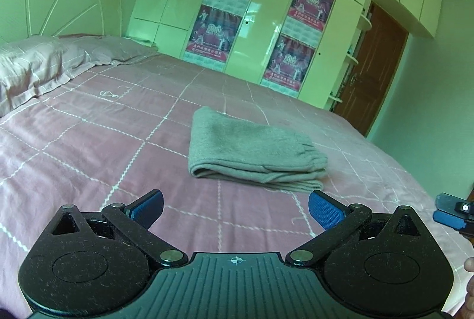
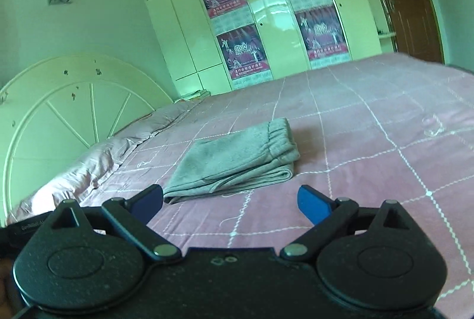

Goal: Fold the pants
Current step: 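Open both grippers and withdraw them from the folded pants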

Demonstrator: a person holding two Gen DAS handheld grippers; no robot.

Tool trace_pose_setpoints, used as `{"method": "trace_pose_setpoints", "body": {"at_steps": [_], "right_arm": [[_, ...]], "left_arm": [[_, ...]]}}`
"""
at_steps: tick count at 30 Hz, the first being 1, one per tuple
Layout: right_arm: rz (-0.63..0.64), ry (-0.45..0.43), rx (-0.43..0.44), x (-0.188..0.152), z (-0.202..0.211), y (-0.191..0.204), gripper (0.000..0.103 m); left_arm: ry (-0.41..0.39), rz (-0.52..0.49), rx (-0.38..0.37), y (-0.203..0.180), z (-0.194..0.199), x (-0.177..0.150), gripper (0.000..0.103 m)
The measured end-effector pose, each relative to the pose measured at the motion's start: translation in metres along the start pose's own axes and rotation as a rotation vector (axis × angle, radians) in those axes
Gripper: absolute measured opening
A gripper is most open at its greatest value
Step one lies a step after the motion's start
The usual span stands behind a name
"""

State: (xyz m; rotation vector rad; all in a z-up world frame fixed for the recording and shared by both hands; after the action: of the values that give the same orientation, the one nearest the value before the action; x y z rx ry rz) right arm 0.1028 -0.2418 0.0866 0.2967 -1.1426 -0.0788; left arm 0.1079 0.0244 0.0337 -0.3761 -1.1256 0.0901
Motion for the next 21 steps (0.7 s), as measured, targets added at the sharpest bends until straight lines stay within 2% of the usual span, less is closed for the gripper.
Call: {"method": "trace_pose_setpoints", "body": {"at_steps": [2,5,9,13,21], "right_arm": [[0.012,0.020,0.014,-0.003,0.002,0.013,0.091],[0.095,0.017,-0.003,-0.008,0.007,0.031,0.091],[0.258,0.011,-0.033,-0.012,0.010,0.050,0.082],[0.230,0.025,-0.011,-0.012,0.009,0.052,0.082],[0.258,0.038,-0.055,-0.016,0.004,0.049,0.087]], "left_arm": [[-0.003,-0.024,0.019,-0.010,0.013,-0.004,0.103],[-0.025,-0.096,0.056,-0.026,0.033,-0.015,0.103],[-0.019,-0.133,0.087,-0.034,0.048,-0.022,0.103],[-0.026,-0.136,0.103,-0.035,0.051,-0.019,0.103],[-0.022,-0.144,0.109,-0.040,0.046,-0.014,0.103]]}}
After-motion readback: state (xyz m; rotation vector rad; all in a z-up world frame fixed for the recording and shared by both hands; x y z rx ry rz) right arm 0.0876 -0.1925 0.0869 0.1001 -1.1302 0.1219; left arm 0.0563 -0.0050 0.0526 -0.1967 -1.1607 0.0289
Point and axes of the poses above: each gripper's, at about its wrist camera, not at the fingertips, and z roughly against the way its jaws point, y to its left, x to its top, the point moved 7 cm from there along -z, roughly the way its jaws point, and after that the axes turned 4 degrees about -x, right-handed, at the moved point
